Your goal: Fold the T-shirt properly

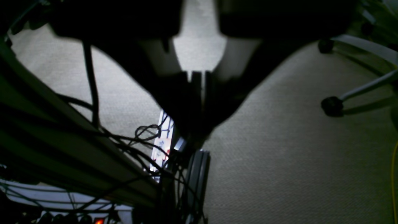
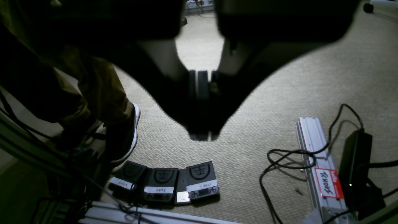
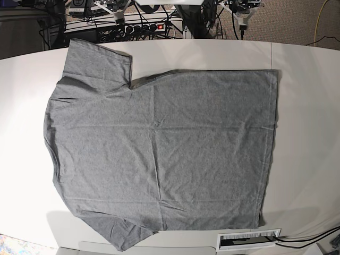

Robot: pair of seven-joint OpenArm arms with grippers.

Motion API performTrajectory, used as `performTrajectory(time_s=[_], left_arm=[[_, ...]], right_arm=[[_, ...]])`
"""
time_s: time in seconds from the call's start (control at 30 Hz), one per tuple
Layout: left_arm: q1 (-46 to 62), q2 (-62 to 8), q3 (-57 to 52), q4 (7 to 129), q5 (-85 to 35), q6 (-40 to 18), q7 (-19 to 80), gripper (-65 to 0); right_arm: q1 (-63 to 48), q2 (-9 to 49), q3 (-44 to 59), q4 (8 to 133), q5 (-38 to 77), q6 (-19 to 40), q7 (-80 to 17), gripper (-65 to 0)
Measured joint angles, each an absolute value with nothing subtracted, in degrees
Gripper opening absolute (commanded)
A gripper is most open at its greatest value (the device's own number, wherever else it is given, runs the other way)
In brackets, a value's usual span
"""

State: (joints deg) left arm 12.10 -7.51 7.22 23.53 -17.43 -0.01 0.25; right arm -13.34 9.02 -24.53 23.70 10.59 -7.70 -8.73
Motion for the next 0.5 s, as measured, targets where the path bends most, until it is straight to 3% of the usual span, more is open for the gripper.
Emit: performTrajectory(time_s=[0.5], left_arm=[[13.8,-7.7,7.2,23.7,-13.1,-3.5,0.2,-65.0]], right_arm=[[-13.5,9.0,-24.5,23.7,8.7,-7.7,-11.8,-65.0]])
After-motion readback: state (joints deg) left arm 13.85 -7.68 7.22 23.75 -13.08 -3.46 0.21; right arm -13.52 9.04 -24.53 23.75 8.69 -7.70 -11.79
